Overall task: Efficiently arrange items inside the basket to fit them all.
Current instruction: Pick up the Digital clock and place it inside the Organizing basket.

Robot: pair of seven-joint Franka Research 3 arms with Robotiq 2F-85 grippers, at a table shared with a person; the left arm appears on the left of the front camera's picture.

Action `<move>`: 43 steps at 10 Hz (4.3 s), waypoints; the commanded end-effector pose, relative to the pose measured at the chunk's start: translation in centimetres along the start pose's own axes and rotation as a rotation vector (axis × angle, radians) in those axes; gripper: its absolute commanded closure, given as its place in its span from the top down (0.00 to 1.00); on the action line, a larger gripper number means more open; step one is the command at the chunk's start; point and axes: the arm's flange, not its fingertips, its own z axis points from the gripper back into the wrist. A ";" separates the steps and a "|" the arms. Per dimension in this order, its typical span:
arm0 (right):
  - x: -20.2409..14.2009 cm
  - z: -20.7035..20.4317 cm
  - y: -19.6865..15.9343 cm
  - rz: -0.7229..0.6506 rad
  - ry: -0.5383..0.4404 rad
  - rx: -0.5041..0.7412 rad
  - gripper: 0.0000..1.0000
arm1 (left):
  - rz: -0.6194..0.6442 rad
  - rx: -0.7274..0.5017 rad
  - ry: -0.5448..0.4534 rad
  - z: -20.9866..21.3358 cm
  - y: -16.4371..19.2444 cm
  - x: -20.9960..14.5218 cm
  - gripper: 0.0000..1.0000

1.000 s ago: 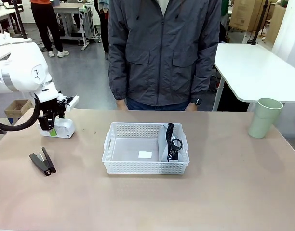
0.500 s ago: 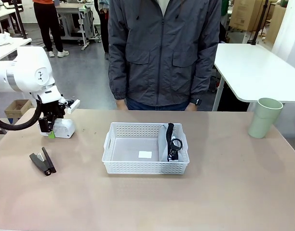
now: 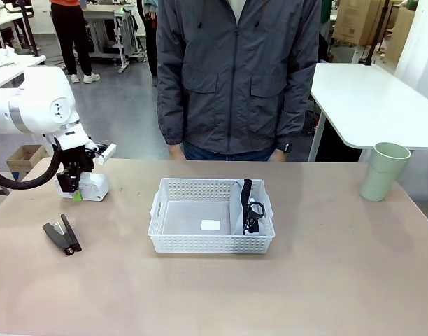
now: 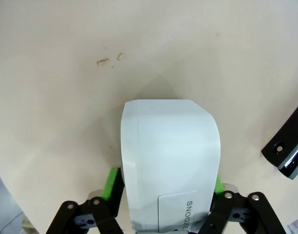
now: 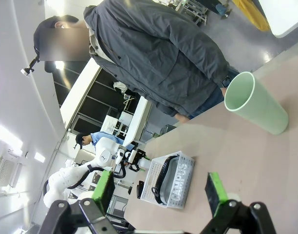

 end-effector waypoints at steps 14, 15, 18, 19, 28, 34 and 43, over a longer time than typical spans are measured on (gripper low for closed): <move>0.1 0.1 0.1 0.006 -0.007 0.014 1.00 | -0.025 0.233 -0.356 17.5 -19.2 -2.9 0.00; 0.1 0.1 0.1 0.006 -0.007 0.014 1.00 | -0.015 0.279 -0.371 17.7 -20.7 -3.4 0.00; 0.1 0.1 0.1 0.006 -0.007 0.014 1.00 | -0.008 0.271 -0.388 18.6 -21.3 -3.3 0.00; 0.1 0.1 0.1 0.006 -0.007 0.014 1.00 | -0.008 0.271 -0.388 18.6 -21.3 -3.3 0.00; 0.1 0.1 0.1 0.006 -0.007 0.014 1.00 | 0.317 0.068 -0.322 19.2 -22.2 5.3 0.53; 0.1 0.1 0.1 0.006 -0.007 0.014 1.00 | 0.535 -0.033 -0.353 12.1 -16.8 22.7 0.53; 0.1 0.1 0.1 0.006 -0.007 0.014 1.00 | 0.631 -0.012 -0.144 1.5 -8.9 35.2 0.53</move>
